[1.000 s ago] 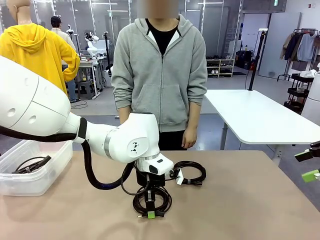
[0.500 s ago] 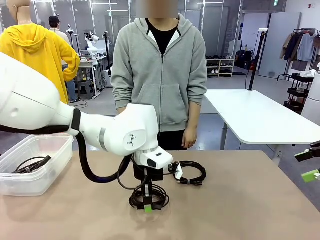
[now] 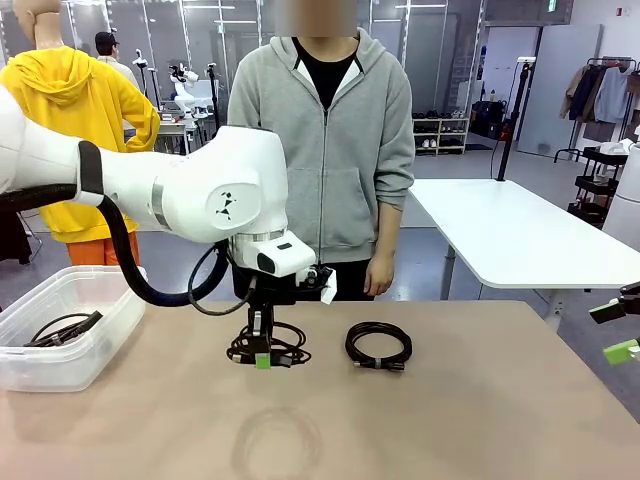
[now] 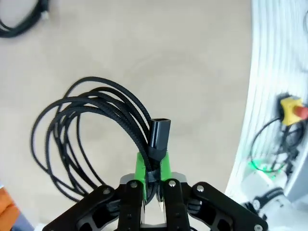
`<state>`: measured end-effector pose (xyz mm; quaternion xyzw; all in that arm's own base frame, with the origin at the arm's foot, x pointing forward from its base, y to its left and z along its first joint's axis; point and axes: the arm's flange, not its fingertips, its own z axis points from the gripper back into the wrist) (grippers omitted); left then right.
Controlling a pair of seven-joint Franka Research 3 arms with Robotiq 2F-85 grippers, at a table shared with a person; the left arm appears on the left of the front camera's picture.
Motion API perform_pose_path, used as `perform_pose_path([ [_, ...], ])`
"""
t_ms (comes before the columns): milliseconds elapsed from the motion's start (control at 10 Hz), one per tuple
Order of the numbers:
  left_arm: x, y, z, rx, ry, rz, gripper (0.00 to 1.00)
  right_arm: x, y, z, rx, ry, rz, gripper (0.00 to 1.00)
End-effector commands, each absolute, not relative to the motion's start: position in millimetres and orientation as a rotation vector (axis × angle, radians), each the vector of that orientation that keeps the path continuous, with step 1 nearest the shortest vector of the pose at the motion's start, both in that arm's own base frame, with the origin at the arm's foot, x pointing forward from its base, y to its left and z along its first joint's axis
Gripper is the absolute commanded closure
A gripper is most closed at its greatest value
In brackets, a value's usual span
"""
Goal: Organize and store the cables.
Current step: Place the USB Extension Cable into the Organizing box.
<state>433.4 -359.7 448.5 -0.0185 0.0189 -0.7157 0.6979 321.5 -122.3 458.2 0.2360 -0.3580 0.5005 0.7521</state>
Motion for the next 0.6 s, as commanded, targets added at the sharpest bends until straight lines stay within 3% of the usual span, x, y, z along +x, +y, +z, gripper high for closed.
perform_pose_path([
  [0, 430.3, -362.8, 440.2, -0.058, 0.045, -1.565, 1.0, 322.4, -120.4, 459.2, 0.527, -0.786, 1.088, 0.0],
  [300, 430.3, -362.8, 440.2, -0.058, 0.045, -1.565, 1.0, 322.4, -120.4, 459.2, 0.527, -0.786, 1.088, 0.0],
  [400, 433.2, -362.0, 442.3, -0.049, 0.054, -1.585, 0.87, 322.4, -120.4, 459.2, 0.527, -0.786, 1.088, 0.0],
  [500, 425.5, -348.4, 459.2, 0.088, 0.041, -1.704, 0.87, 322.4, -120.4, 459.2, 0.527, -0.786, 1.088, 0.0],
])
